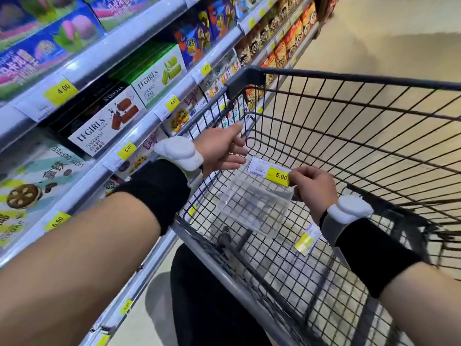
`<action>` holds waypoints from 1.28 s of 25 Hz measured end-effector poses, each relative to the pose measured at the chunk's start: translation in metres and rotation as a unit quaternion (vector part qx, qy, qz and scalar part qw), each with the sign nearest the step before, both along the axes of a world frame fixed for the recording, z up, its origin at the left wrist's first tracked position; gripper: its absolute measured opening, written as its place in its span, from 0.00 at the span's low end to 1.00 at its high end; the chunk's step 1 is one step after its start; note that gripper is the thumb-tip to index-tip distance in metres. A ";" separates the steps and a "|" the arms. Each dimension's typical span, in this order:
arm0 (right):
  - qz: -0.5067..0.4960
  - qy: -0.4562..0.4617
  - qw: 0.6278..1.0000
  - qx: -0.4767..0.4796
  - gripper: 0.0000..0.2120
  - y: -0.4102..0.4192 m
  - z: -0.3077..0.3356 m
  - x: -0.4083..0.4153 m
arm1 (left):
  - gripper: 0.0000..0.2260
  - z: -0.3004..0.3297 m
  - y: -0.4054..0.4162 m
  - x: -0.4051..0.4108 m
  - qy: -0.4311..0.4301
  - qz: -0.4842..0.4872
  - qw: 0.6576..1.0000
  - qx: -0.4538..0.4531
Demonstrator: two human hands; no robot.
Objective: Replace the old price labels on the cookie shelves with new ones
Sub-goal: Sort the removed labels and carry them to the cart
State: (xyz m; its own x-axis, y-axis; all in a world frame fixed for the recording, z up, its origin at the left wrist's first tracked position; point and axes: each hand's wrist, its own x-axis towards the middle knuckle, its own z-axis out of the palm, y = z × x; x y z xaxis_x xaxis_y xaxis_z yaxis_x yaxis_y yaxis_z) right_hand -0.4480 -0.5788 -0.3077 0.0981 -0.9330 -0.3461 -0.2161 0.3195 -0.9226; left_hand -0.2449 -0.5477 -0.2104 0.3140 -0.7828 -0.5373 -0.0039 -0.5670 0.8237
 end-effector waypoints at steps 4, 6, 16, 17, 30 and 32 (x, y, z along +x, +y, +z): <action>0.020 0.059 0.998 0.010 0.05 0.004 -0.030 0.003 | 0.28 -0.012 -0.008 0.013 0.029 -0.007 0.999 0.032; 0.024 0.073 0.997 0.027 0.05 0.008 -0.040 0.002 | 0.32 -0.018 -0.010 0.017 0.040 -0.027 0.997 0.056; 0.089 0.127 0.987 0.046 0.07 0.020 -0.071 0.012 | 0.44 -0.021 -0.014 0.027 0.097 -0.100 0.986 0.095; 0.098 0.148 0.983 0.039 0.08 0.019 -0.073 0.013 | 0.44 -0.022 -0.014 0.027 0.096 -0.102 0.986 0.095; 0.166 0.244 0.954 0.059 0.13 0.018 -0.074 0.016 | 0.43 -0.025 -0.014 0.026 0.078 -0.123 0.982 0.120; 0.159 0.241 0.955 0.060 0.17 0.018 -0.074 0.013 | 0.43 -0.025 -0.014 0.026 0.076 -0.122 0.982 0.120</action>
